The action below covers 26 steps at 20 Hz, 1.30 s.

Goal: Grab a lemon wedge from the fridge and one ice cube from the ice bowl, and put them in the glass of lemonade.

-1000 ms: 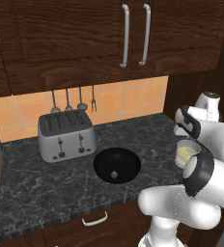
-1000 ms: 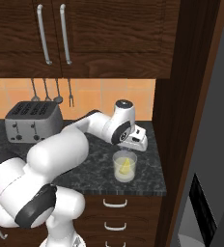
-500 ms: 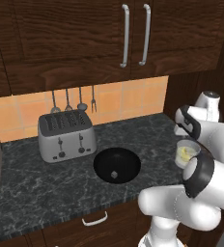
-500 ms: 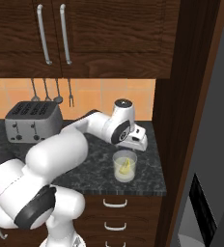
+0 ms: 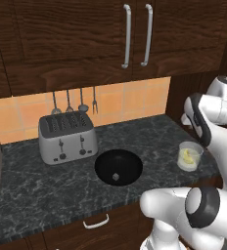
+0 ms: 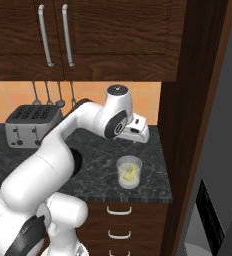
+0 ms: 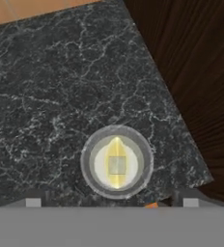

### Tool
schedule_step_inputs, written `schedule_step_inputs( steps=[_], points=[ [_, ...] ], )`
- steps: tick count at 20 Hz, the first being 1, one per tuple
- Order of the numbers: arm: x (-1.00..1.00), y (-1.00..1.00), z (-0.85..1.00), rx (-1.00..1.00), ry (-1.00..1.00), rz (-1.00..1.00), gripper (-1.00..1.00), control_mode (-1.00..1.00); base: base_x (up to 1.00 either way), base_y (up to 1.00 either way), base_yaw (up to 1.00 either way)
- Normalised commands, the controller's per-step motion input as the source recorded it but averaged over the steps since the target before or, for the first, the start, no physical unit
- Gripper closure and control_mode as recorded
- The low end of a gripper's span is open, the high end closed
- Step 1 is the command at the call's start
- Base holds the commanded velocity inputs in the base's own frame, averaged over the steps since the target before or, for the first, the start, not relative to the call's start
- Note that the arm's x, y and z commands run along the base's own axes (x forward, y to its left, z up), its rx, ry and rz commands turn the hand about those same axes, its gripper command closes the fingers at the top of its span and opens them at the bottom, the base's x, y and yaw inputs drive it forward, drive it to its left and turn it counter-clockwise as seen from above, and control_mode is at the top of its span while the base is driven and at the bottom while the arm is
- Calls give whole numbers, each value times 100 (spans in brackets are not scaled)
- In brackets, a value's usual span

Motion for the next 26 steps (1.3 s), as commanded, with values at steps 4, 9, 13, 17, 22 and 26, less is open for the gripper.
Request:
schedule_step_inputs(
  steps=[4,9,13,17,22,26],
  points=[
    [-1,19,29,1,-18,0,-100,-100,0,0,0],
    [-15,25,18,0,-19,0,-100,-100,0,0,0],
    [-41,31,14,0,-16,2,-100,-100,0,0,0],
    [-70,41,13,0,-8,7,-100,-100,0,0,0],
    [-61,48,18,0,-5,4,-100,-100,0,0,0],
    [-48,68,57,-3,-2,0,-100,-100,0,0,0]
  ],
)
